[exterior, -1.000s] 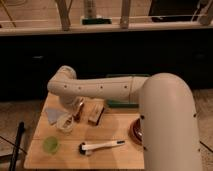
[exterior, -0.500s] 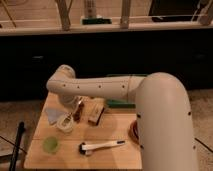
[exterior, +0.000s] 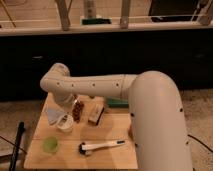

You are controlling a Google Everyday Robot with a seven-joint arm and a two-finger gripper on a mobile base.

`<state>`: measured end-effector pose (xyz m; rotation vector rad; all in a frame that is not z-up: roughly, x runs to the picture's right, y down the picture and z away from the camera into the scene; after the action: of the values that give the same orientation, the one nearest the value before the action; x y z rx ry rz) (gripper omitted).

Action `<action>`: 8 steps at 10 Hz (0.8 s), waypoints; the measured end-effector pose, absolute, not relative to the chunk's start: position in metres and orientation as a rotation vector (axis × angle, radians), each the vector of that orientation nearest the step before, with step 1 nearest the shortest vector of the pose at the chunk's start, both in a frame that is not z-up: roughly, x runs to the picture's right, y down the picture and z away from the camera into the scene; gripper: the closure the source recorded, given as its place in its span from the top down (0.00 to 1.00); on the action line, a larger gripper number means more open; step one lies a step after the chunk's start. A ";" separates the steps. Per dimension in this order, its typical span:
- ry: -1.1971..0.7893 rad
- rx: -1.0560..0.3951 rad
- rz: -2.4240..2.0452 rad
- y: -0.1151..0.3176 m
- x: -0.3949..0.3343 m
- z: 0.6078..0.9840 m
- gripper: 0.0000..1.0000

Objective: Place fork in paper cup

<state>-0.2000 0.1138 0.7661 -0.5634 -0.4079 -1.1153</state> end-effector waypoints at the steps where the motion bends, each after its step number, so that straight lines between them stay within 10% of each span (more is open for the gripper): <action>1: -0.417 -0.565 -1.134 0.115 -0.206 0.763 0.00; 8: -0.491 -0.596 -1.212 0.119 -0.220 0.747 0.00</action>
<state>-0.2197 0.1187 0.7469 -0.5964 -0.4912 -1.2119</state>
